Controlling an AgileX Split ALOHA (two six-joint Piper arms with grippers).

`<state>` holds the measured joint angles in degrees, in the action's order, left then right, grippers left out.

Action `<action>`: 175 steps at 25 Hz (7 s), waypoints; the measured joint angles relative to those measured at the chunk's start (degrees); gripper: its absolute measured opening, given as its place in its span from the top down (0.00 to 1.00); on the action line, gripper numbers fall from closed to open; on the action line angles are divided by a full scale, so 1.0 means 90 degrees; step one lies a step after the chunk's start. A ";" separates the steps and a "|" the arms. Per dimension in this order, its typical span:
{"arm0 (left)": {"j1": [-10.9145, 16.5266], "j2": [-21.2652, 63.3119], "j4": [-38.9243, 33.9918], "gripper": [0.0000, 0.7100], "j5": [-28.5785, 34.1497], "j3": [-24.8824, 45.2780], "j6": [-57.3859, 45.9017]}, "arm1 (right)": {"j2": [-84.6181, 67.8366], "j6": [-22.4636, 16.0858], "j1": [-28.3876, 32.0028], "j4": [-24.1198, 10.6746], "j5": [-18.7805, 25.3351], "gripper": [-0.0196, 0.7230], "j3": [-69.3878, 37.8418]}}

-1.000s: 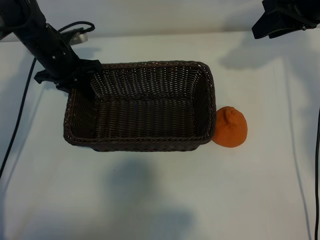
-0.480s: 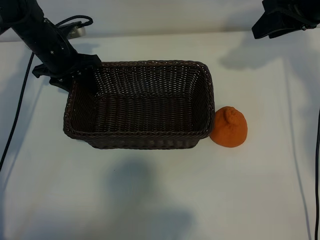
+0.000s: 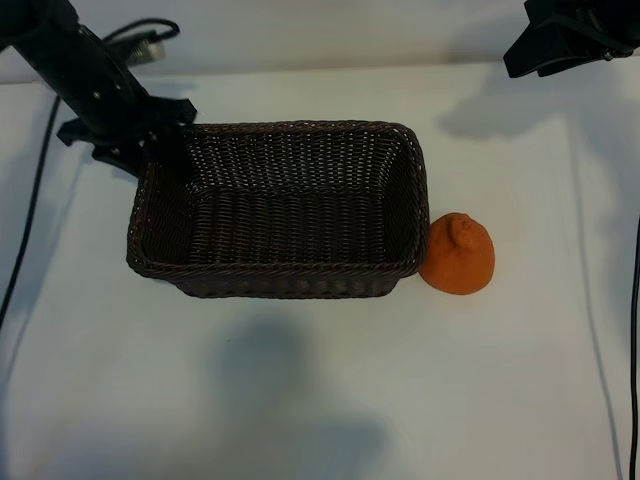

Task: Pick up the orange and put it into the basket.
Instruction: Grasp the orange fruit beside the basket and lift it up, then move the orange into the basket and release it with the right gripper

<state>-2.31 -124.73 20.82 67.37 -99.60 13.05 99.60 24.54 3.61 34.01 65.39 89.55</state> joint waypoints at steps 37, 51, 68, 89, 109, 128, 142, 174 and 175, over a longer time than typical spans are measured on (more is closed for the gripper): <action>0.0328 0.2596 0.1191 0.29 0.0000 0.1782 0.0551 | 0.0000 0.0000 0.0000 0.0069 0.0000 0.47 0.0000; 0.0328 0.2596 0.1320 0.29 0.0000 0.1782 0.0706 | 0.0000 0.0156 0.0000 -0.0372 -0.0130 0.46 0.0000; 0.0328 0.2596 0.1325 0.29 0.0000 0.1782 0.0842 | 0.0000 -0.0227 0.0000 -0.1341 0.0445 0.24 0.0000; 0.0328 0.2596 0.1327 0.29 0.0000 0.1782 0.1019 | 0.0316 -0.0347 0.0000 -0.1335 0.0465 0.28 -0.0308; 0.0328 0.2596 0.1327 0.29 0.0000 0.1782 0.1121 | 0.0460 -0.0108 -0.0500 -0.1172 -0.0085 0.28 -0.1542; 0.0328 0.2596 0.1327 0.29 0.0000 0.1782 0.1128 | 0.0536 -0.0007 -0.0773 -0.1074 -0.1299 0.29 -0.1943; 0.0328 0.2596 0.1327 0.29 -0.0012 0.1782 0.1147 | 0.1162 0.0000 -0.1118 -0.0991 -0.1341 0.29 -0.2020; 0.0328 0.2596 0.1327 0.29 -0.0012 0.1782 0.1181 | 0.1508 0.0000 -0.1173 -0.0894 -0.1177 0.86 -0.1866; 0.0328 0.2596 0.1327 0.29 -0.0012 0.1782 0.1181 | 0.1492 -0.0005 -0.1173 -0.0936 -0.1104 0.86 -0.1810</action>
<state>0.64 -101.37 32.77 67.26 -83.57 23.68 113.02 24.49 -6.95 25.58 55.45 73.26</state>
